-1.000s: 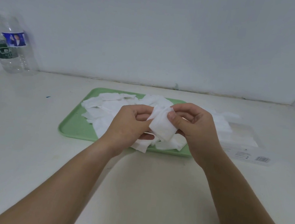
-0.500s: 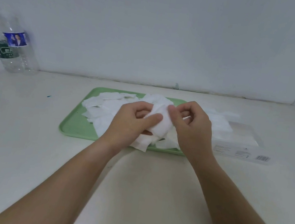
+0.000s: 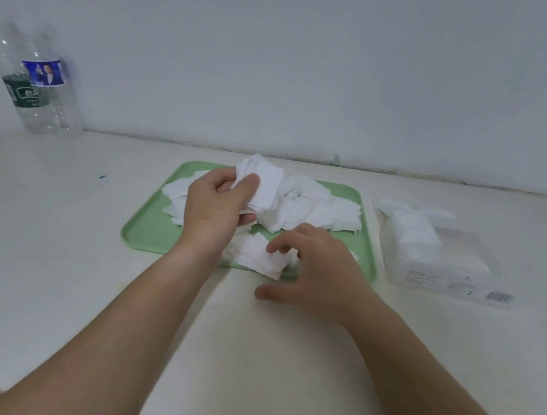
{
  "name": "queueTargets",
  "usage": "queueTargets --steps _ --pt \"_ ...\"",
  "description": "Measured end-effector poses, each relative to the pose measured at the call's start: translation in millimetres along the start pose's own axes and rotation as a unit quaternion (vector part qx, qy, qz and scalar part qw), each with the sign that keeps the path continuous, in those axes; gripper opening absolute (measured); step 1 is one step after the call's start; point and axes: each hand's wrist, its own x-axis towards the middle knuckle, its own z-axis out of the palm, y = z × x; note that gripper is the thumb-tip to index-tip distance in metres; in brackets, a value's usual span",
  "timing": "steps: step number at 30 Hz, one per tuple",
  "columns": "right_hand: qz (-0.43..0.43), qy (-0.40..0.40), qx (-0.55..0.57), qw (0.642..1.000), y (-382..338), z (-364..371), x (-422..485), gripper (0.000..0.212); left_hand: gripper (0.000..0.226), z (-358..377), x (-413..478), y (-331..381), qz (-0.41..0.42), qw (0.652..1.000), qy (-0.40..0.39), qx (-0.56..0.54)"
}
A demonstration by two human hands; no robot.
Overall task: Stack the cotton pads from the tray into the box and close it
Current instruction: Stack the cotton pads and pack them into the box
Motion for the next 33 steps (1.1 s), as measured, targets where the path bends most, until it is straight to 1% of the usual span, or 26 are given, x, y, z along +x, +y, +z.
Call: queueTargets --steps 2,5,7,8,10,12,15,17,18,20,22,25,27,29,33 --pt "-0.006 0.005 -0.004 1.000 -0.7 2.4 1.1 0.047 0.004 0.3 -0.7 -1.3 0.003 1.000 -0.004 0.002" --pt "-0.020 0.030 0.021 0.999 0.5 4.7 2.8 0.022 0.006 0.3 0.0 -2.0 0.004 1.000 -0.005 0.001" --pt "-0.016 0.058 0.074 0.995 1.6 6.2 4.6 0.011 0.011 0.1 0.6 -1.9 0.003 1.000 -0.001 -0.001" --pt "-0.002 0.074 0.115 0.991 1.7 6.1 5.2 0.009 0.013 0.1 1.0 -2.0 0.002 1.000 0.001 -0.001" --pt "0.044 0.094 0.208 0.973 0.6 2.4 6.1 0.011 0.015 0.2 1.3 -2.4 0.003 1.000 0.006 0.000" --pt "0.084 0.114 0.294 0.945 1.2 -3.1 6.8 0.011 0.015 0.3 0.7 -2.4 0.006 1.000 0.007 0.002" --pt "0.119 0.155 0.417 0.888 2.5 -11.6 6.2 0.012 0.012 0.0 -0.4 -2.4 0.006 1.000 -0.010 0.008" --pt "0.136 0.163 0.488 0.847 3.7 -14.7 6.0 0.013 0.008 0.7 -2.5 -2.3 0.007 0.999 -0.029 0.015" --pt "0.142 0.164 0.506 0.835 4.8 -15.5 6.1 0.014 0.008 0.8 -3.1 -2.5 0.009 0.999 -0.036 0.021" --pt "0.137 0.170 0.517 0.828 8.5 -17.3 6.9 0.017 0.011 1.4 -3.6 -3.5 0.010 0.998 -0.051 0.037" --pt "0.111 0.174 0.540 0.816 11.5 -20.2 6.7 0.020 0.013 2.6 -4.0 -5.2 0.007 0.996 -0.066 0.055" --pt "0.085 0.175 0.584 0.788 11.0 -28.3 3.5 0.026 0.021 4.8 -5.2 -7.5 0.013 0.992 -0.084 0.091" --pt "0.080 0.173 0.592 0.783 11.4 -33.5 1.3 0.033 0.025 5.8 -6.0 -8.0 0.013 0.989 -0.105 0.100" --pt "0.080 0.181 0.578 0.791 12.7 -37.4 -0.5 0.037 0.026 6.3 -6.5 -8.0 0.011 0.986 -0.124 0.109" --pt "0.072 0.193 0.486 0.849 15.7 -38.7 -0.7 0.019 0.018 7.9 -10.5 -4.4 0.009 0.979 -0.170 0.115"
